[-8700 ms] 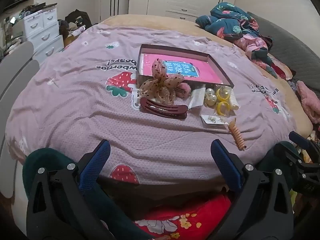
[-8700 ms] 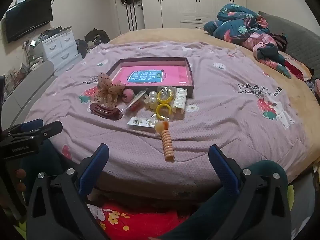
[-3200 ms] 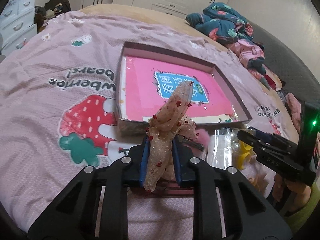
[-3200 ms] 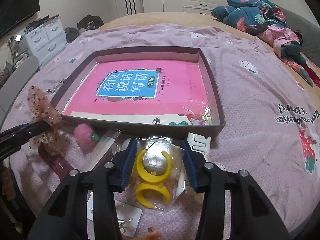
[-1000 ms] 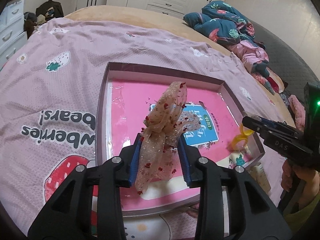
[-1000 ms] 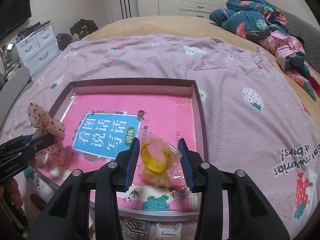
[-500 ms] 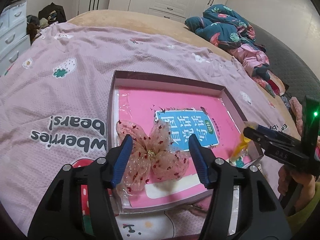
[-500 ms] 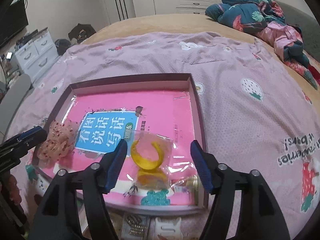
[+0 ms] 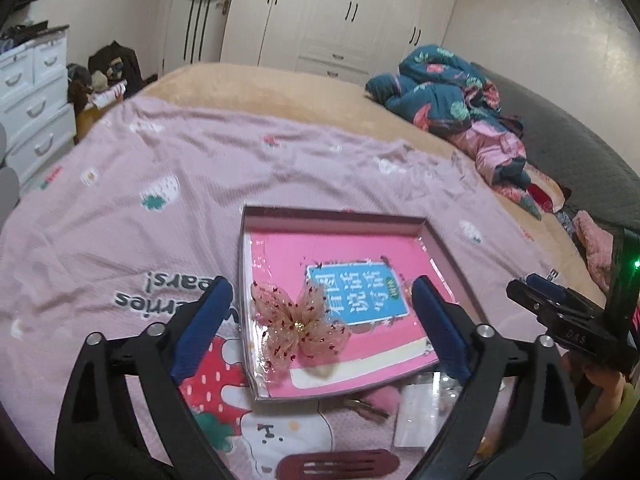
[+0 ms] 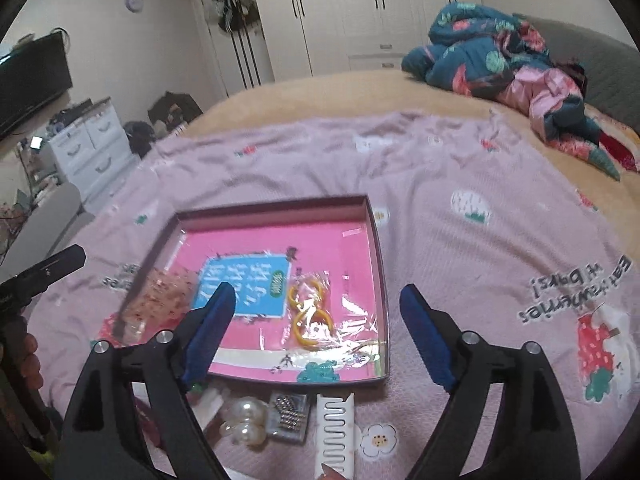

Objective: Organize jewelry
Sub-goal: 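Withdraw both open tools from the tray back over the remaining jewelry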

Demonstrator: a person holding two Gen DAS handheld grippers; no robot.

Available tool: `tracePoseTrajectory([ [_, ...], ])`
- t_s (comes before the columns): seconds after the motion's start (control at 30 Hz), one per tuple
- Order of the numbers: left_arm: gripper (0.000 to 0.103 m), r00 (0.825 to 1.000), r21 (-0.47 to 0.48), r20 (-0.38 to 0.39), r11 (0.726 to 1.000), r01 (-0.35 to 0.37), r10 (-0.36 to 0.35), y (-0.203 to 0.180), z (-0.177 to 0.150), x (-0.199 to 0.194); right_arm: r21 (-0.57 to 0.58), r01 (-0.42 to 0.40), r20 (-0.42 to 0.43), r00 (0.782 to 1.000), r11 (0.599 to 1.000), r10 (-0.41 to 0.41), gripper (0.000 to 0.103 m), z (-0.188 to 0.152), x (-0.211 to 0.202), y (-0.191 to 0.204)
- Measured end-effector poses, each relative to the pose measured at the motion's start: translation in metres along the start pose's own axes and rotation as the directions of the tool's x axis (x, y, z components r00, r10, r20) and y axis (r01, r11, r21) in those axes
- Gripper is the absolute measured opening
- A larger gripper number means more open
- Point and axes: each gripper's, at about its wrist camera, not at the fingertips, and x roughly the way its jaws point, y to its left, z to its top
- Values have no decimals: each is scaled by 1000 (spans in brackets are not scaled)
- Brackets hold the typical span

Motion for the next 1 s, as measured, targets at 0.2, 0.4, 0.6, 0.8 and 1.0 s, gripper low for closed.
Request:
tracePoseTrajectory([
  [0.2, 93, 999, -2, 51, 1000, 1, -1, -9, 1, -36, -2, -31, 54, 998, 1000, 31, 89, 4, -37, 2],
  [0.4, 94, 996, -3, 91, 1000, 3, -3, -15, -8, -69, -24, -44, 107, 993, 999, 46, 91, 2, -75, 7],
  [0.6, 94, 994, -1, 110, 1000, 7, -7, -20, -20, -90, -77, -25, 150, 988, 997, 36, 91, -6, -105, 17],
  [0.8, 94, 993, 26, 114, 999, 19, -22, -31, -29, -104, -107, -32, 167, 985, 994, 50, 91, -18, -127, 22],
  [1.0, 94, 995, 53, 98, 998, 28, -33, -43, -43, -108, -124, -36, 153, 987, 992, 54, 91, -35, -138, 22],
])
